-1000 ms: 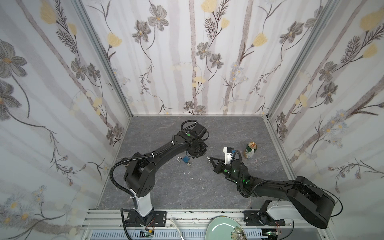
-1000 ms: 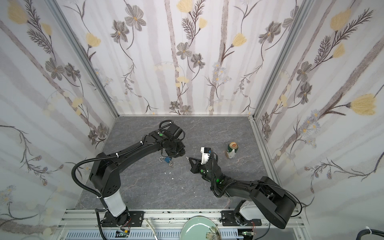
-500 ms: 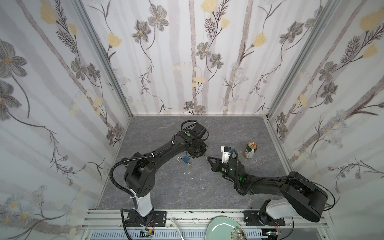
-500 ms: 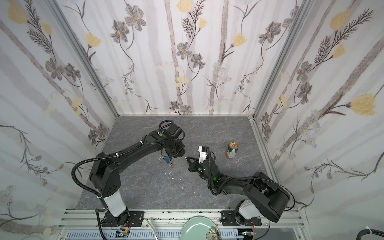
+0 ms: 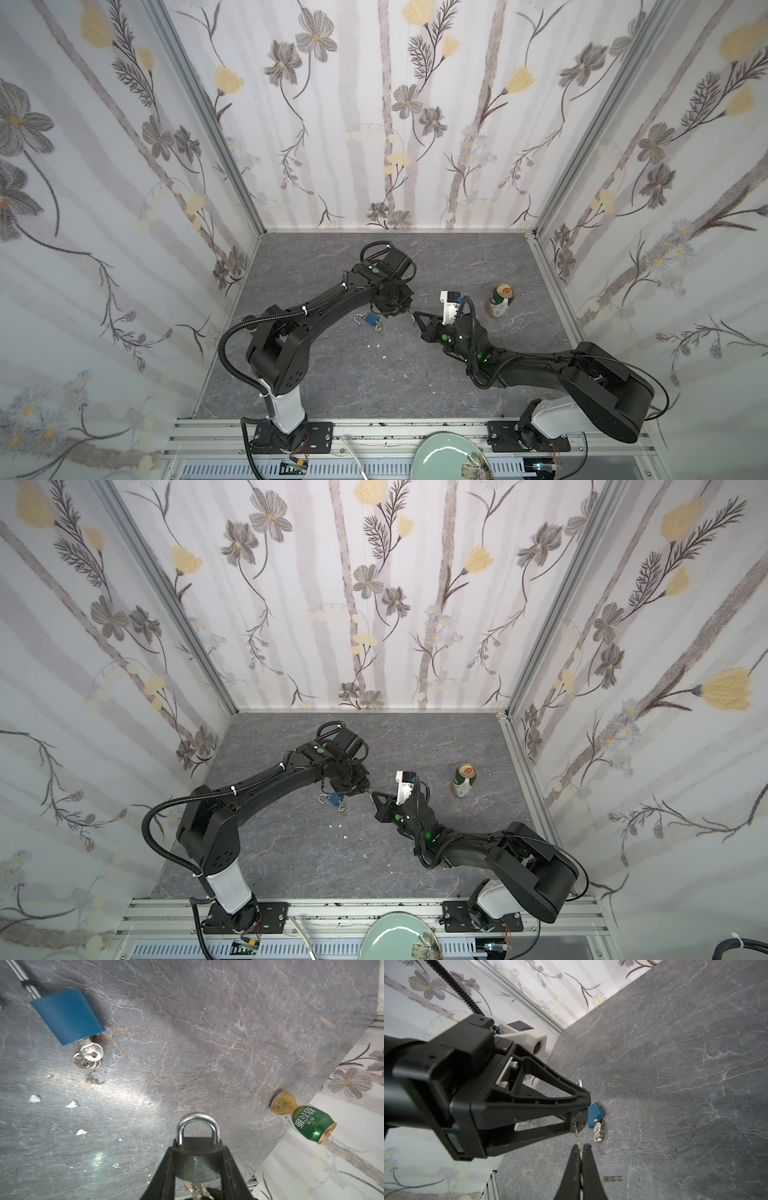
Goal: Unlock with the key
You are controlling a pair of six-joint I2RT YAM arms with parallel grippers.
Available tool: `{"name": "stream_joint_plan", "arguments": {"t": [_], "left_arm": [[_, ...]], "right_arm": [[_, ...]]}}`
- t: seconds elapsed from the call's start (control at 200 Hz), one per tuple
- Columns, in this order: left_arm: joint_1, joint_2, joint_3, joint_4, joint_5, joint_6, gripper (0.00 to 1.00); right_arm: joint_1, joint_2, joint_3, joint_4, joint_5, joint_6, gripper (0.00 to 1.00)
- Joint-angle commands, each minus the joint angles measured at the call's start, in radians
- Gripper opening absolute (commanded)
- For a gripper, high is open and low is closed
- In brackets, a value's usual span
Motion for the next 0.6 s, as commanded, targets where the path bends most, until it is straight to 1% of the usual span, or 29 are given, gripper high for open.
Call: {"name": "stream_joint_plan", "arguments": {"t": [0.0, 0.595], "left_arm": [[-0.002, -0.009, -0.004, 0.016, 0.008, -0.012, 0.17], [0.002, -0.022, -0.010, 0.032, -0.004, -0.025, 0.17]], "right_arm": [[0.002, 0.003, 0.010, 0.038, 0.014, 0.011, 0.00], [0.003, 0.002, -0.007, 0.035, 0.033, 0.025, 0.00]]}}
